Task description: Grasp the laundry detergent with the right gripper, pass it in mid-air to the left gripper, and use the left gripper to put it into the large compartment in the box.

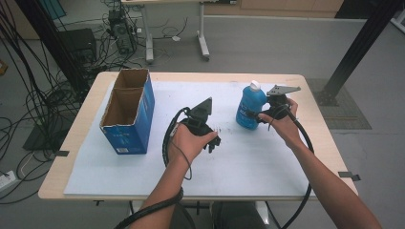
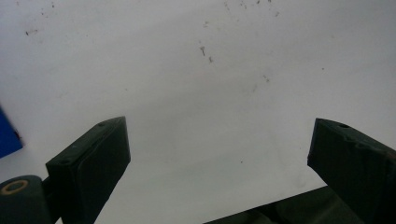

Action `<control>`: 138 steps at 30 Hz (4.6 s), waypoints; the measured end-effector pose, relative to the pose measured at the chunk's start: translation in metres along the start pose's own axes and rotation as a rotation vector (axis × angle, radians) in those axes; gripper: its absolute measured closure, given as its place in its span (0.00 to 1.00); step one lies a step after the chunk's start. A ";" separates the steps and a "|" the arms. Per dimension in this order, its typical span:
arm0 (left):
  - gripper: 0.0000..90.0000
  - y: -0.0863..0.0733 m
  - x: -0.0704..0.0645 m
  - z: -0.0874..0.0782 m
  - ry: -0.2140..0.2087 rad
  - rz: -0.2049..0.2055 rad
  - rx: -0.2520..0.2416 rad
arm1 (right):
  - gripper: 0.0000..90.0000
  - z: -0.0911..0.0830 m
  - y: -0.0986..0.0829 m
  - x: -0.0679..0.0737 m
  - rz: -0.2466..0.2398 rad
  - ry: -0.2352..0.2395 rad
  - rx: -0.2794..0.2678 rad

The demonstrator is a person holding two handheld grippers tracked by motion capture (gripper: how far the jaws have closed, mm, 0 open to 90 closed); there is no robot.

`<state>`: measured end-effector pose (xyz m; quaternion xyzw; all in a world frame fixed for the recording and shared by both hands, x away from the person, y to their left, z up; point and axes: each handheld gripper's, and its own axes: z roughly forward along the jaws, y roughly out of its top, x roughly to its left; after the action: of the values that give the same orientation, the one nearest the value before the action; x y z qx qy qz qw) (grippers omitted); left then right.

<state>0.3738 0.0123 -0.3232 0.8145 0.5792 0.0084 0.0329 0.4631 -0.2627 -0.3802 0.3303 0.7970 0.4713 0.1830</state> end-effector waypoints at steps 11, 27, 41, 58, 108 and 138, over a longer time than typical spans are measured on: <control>0.07 0.001 -0.001 -0.003 0.001 0.005 -0.003 | 0.02 0.010 -0.001 0.000 -0.001 0.001 -0.024; 0.07 0.001 0.001 -0.004 0.002 0.004 -0.001 | 0.02 0.017 -0.005 0.000 0.009 -0.005 -0.052; 0.07 0.002 -0.001 -0.004 0.000 0.009 -0.003 | 0.02 0.017 -0.005 0.000 0.007 -0.001 -0.062; 0.07 0.003 -0.004 -0.006 -0.002 0.011 -0.009 | 0.02 0.017 -0.005 -0.001 0.005 0.000 -0.061; 0.07 0.004 -0.005 -0.009 -0.006 0.013 -0.018 | 0.02 0.013 -0.005 -0.003 0.000 -0.001 -0.068; 0.07 0.003 -0.004 -0.010 -0.003 0.017 -0.025 | 0.03 0.017 -0.006 -0.002 -0.007 0.001 -0.059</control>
<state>0.3752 0.0083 -0.3131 0.8189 0.5720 0.0149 0.0439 0.4721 -0.2553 -0.3940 0.3219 0.7839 0.4943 0.1939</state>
